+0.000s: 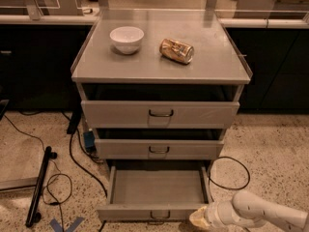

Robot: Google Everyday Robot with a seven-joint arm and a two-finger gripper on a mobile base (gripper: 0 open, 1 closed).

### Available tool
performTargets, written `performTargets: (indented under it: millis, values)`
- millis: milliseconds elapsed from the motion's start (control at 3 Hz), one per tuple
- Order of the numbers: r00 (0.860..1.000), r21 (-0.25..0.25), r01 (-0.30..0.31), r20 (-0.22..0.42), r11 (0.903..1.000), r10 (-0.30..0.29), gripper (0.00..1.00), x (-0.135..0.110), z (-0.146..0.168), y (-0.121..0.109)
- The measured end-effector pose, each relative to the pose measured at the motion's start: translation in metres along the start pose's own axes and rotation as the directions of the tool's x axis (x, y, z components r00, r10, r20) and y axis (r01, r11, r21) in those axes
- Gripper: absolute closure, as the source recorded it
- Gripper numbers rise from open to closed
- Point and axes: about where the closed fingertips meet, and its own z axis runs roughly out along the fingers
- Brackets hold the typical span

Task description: Close bottom drawer

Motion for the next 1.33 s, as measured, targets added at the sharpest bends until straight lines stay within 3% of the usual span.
performTargets:
  millis: [667,1000,1333]
  values:
    - [0.997,-0.031,0.071,0.028,0.9970,-0.070,1.00,0.019,0.053,-0.010]
    - [0.994,-0.014,0.108,0.017,0.9941,-0.107,0.98,0.026,0.073,-0.018]
    - [0.994,-0.014,0.108,0.017,0.9941,-0.107,0.77,0.026,0.073,-0.018]
